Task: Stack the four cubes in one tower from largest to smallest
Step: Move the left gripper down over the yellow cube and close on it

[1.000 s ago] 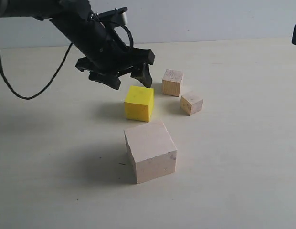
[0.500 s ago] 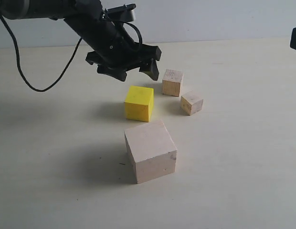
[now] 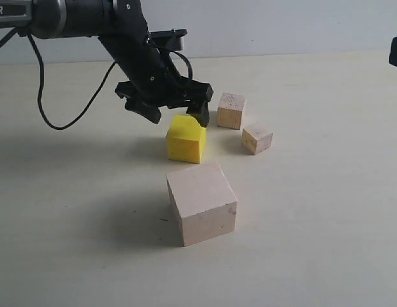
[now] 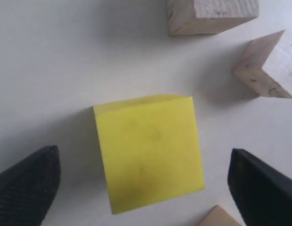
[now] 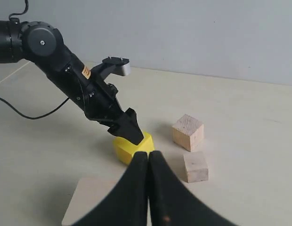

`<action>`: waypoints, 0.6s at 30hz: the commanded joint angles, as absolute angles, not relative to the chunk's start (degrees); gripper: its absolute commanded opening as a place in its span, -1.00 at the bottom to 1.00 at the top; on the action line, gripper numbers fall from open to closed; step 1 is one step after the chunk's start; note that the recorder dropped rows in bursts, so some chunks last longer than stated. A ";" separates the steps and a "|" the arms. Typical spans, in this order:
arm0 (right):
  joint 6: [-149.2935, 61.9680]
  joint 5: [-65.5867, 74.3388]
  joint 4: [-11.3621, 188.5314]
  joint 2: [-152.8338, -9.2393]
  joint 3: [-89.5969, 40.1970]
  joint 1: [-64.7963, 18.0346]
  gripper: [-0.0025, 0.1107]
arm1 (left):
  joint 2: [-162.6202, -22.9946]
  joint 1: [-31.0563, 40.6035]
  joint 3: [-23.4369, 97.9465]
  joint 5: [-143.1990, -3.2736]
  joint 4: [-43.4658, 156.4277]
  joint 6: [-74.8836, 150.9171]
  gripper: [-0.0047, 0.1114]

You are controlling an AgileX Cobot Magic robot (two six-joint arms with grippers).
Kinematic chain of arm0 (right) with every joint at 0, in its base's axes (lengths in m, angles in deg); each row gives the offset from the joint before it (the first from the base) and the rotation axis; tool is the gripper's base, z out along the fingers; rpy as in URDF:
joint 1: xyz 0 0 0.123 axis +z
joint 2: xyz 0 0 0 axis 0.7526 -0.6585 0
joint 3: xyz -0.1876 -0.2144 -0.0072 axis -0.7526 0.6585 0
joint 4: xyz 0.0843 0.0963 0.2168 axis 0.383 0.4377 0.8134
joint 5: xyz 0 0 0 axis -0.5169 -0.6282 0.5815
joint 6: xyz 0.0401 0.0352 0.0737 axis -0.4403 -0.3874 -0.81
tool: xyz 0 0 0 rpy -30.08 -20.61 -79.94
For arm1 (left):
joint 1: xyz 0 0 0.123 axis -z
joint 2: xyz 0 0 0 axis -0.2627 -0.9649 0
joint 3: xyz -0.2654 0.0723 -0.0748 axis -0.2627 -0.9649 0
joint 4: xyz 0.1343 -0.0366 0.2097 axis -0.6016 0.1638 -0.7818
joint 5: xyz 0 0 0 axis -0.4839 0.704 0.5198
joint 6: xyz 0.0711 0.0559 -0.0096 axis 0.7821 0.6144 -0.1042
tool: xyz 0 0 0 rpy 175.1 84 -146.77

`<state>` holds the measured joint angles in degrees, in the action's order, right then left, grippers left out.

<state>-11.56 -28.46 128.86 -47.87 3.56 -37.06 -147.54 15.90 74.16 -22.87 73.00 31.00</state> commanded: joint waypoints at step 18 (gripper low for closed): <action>-11.16 -28.29 128.63 -47.99 3.22 -36.85 -0.96 | -153.94 18.02 81.02 -18.07 71.82 31.00 0.66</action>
